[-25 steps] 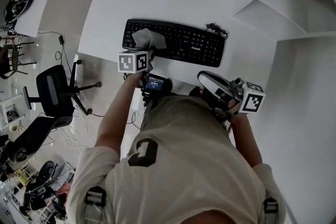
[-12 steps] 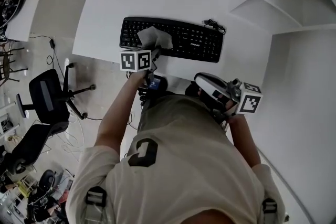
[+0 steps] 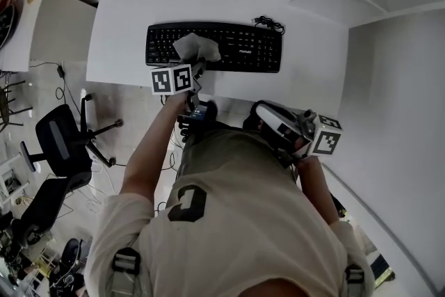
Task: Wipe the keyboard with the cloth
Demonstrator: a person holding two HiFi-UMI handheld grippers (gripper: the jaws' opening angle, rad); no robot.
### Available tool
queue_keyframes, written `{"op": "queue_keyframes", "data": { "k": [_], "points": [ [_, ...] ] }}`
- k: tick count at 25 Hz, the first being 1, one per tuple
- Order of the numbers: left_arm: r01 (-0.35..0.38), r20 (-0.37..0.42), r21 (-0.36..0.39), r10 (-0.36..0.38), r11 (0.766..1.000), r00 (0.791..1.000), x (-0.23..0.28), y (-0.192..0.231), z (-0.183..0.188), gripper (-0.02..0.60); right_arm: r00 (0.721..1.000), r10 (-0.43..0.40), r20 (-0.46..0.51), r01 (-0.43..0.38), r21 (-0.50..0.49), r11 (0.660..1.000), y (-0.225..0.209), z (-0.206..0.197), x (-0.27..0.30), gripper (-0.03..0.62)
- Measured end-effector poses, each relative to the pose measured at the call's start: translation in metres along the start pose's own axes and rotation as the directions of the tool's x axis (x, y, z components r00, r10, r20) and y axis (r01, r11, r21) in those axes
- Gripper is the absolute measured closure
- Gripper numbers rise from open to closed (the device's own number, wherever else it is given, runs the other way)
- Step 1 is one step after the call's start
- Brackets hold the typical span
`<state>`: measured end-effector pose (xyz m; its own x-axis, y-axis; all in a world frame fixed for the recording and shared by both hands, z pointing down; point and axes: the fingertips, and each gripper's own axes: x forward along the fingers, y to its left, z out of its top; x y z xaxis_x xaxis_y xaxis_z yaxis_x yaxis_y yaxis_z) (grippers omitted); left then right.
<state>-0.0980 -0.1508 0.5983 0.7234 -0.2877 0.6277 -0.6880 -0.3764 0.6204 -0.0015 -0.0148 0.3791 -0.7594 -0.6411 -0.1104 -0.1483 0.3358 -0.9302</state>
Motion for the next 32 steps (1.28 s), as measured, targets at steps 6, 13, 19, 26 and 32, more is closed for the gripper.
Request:
{"op": "queue_keyframes", "data": {
  "k": [6, 13, 19, 26, 32],
  "points": [
    [-0.014, 0.065, -0.081, 0.020, 0.997, 0.998, 0.011, -0.020, -0.006, 0.572, 0.993, 0.062, -0.098, -0.061, 0.017, 0.998, -0.001, 0.022, -0.027, 0.588],
    [-0.035, 0.120, -0.133, 0.051, 0.990, 0.991, 0.037, -0.047, -0.011, 0.572, 0.988, 0.121, -0.095, -0.116, 0.057, 0.992, -0.009, 0.044, -0.072, 0.588],
    [-0.022, 0.120, -0.155, 0.041, 0.988, 0.992, 0.058, -0.075, -0.014, 0.572, 0.989, 0.131, -0.067, -0.127, 0.054, 0.990, -0.009, 0.065, -0.099, 0.588],
    [-0.024, 0.100, -0.143, 0.039, 0.989, 0.994, 0.075, -0.102, -0.019, 0.572, 0.990, 0.132, -0.052, -0.129, 0.054, 0.990, -0.007, 0.081, -0.115, 0.588],
    [0.013, 0.059, -0.117, -0.006, 0.993, 0.998, 0.092, -0.127, -0.029, 0.572, 0.989, 0.136, -0.065, -0.133, 0.053, 0.990, -0.007, 0.085, -0.118, 0.588]
  ]
}}
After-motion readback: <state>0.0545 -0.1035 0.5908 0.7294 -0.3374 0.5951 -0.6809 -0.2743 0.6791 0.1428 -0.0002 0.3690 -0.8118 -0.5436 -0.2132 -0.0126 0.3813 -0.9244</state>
